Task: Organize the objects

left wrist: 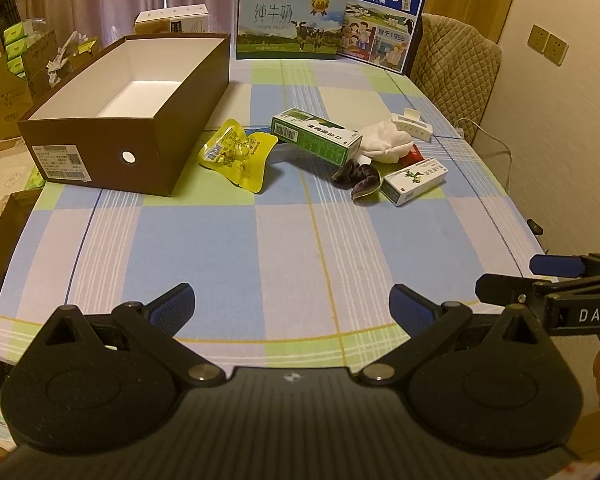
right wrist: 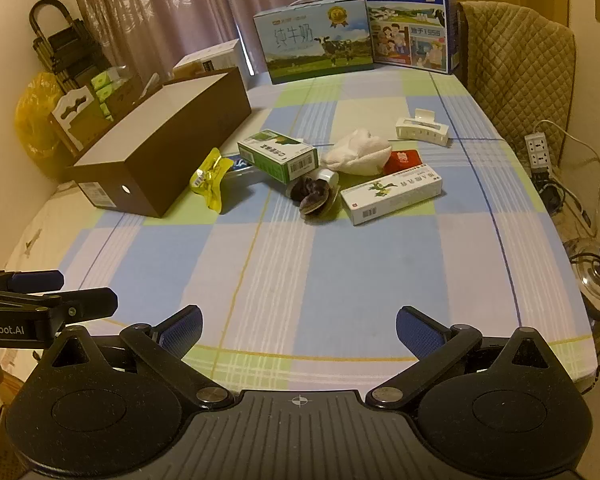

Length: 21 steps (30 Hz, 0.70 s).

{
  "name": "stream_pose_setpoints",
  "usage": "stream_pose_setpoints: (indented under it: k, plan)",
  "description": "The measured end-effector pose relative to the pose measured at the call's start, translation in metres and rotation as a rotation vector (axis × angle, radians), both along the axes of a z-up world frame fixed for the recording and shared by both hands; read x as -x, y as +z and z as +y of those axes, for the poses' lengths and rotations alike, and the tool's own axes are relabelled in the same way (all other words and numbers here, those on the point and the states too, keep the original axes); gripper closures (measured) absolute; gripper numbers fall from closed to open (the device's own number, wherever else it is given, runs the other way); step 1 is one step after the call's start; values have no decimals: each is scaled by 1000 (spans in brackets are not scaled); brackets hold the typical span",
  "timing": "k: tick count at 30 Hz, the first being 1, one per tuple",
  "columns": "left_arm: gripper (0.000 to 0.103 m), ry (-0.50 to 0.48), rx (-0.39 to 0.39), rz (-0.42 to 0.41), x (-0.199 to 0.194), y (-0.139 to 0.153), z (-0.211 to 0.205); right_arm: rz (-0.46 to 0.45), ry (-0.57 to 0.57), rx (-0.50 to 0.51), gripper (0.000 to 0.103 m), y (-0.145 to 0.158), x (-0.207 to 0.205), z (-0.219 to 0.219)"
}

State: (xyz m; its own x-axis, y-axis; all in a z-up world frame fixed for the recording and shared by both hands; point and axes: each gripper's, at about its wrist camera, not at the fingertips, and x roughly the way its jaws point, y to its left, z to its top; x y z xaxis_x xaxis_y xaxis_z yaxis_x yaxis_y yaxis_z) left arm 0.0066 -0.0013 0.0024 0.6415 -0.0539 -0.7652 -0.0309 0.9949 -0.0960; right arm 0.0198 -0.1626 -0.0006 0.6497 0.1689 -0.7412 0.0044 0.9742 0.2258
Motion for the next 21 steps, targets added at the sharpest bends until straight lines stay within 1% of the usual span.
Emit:
stream_pose_setpoints:
  k: [21]
  plan:
    - [1, 9, 11, 25, -21, -7, 4, 13, 9, 11, 2, -3, -21, -5]
